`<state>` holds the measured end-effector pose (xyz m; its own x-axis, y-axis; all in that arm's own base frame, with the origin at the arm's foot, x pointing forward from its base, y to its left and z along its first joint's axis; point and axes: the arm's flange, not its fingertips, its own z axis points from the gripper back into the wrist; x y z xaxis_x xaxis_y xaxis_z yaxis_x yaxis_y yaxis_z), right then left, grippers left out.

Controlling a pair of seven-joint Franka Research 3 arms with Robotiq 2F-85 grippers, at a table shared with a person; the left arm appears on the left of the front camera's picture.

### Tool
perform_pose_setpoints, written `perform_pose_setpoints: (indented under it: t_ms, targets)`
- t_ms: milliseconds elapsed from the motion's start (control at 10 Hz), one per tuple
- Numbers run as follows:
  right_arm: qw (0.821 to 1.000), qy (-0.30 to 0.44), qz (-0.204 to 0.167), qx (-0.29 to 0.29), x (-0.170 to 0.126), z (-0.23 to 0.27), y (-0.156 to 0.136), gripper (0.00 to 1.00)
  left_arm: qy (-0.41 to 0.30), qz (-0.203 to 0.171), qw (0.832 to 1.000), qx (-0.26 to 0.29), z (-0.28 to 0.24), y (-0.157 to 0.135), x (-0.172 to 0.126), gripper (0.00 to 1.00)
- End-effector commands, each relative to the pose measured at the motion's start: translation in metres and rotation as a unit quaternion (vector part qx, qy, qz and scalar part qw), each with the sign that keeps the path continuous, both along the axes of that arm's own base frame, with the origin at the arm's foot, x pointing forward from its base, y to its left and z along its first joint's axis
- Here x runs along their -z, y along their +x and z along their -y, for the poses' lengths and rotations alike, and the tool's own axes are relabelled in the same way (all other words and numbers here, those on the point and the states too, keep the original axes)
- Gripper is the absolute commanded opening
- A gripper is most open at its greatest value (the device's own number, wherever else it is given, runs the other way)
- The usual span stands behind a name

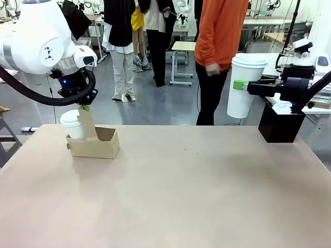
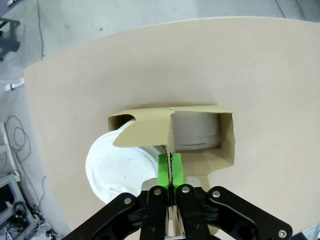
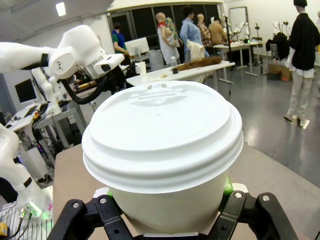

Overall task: Pour a drink into a cup and package it in a carrier.
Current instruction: Position the Cup Carrier in the center of the table.

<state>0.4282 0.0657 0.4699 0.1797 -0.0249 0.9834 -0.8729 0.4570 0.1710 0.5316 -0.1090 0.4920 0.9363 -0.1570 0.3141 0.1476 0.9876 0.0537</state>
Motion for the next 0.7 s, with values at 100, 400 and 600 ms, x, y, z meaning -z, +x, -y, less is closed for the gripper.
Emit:
perform_pose_setpoints:
  t_ms: [100, 400, 600]
  targets:
    - [1.0, 0.0, 0.006, 0.0, -0.004, -0.002, 0.001, 0.8, 0.0, 0.0, 1.0, 0.0, 0.0, 0.0, 0.0, 0.0]
    - [1.0, 0.0, 0.006, 0.0, -0.004, -0.002, 0.001, 0.8, 0.0, 0.0, 1.0, 0.0, 0.0, 0.0, 0.0, 0.0]
    - [1.0, 0.0, 0.006, 0.0, -0.004, -0.002, 0.001, 0.8, -0.02, 0.003, 1.0, -0.015, 0.002, -0.008, -0.012, 0.02]
